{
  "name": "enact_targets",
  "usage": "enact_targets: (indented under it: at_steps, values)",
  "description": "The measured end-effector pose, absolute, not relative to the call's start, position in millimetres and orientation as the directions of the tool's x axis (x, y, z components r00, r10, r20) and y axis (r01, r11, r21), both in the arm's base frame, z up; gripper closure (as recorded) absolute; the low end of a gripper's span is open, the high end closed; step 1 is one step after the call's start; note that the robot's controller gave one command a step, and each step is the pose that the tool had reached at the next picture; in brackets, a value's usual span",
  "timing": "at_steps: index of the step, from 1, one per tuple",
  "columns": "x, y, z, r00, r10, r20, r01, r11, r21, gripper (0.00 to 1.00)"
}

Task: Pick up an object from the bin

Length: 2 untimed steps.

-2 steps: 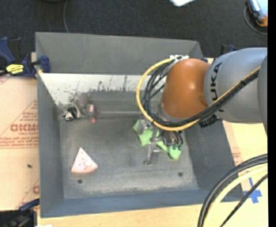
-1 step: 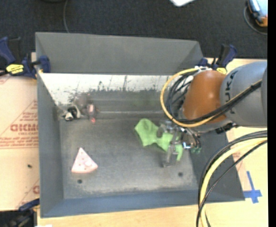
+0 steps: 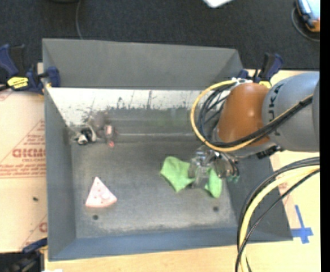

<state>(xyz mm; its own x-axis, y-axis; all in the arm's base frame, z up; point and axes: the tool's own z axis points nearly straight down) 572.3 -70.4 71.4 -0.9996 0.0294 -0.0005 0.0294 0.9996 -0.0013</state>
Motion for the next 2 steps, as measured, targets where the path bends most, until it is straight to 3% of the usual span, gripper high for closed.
enact_targets:
  at_steps: [1, 2]
  values:
    - [594.7, -19.6, 113.5, -0.997, -0.074, -0.01, -0.074, 0.997, -0.001, 1.0]
    - [630.9, -64.0, 70.9, -0.95, -0.313, -0.014, -0.313, 0.95, -0.007, 1.0]
